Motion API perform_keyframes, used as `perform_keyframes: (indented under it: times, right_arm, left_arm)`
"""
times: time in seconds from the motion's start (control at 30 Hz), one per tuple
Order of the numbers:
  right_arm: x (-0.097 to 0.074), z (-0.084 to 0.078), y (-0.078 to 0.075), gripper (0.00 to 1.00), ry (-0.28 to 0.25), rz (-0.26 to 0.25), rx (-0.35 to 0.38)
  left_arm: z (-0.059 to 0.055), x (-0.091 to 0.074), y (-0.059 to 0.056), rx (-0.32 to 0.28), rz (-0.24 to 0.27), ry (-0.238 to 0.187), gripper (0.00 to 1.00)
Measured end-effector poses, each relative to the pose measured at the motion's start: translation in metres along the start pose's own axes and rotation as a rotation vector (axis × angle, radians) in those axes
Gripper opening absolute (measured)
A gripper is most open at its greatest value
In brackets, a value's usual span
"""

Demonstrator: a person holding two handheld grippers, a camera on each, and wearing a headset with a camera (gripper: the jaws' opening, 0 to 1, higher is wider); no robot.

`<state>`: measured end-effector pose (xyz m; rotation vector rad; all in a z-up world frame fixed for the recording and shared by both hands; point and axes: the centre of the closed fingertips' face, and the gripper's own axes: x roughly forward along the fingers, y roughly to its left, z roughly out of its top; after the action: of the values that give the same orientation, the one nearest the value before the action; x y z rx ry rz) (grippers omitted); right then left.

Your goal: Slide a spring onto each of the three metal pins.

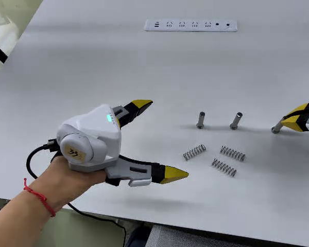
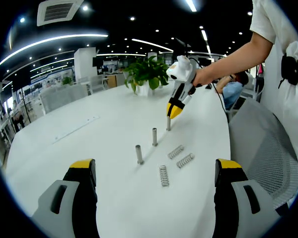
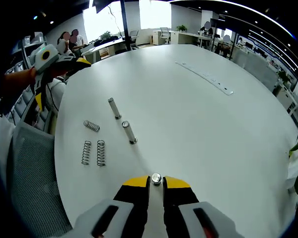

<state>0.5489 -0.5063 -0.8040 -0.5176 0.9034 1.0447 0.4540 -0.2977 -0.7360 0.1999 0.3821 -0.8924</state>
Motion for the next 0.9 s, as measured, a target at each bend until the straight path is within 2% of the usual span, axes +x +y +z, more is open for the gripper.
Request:
perform_keyframes:
  times: [0.37,0.9]
  right_arm:
    - [-0.003,0.001,0.000,0.10,-0.014,-0.009,0.001]
    - [-0.025,0.005,0.004,0.30,-0.090,-0.026,-0.009]
  left_arm:
    - [0.000,0.000,0.000,0.002,-0.001,0.003,0.99]
    - [0.004,0.001,-0.003,0.017,-0.013,0.003,0.99]
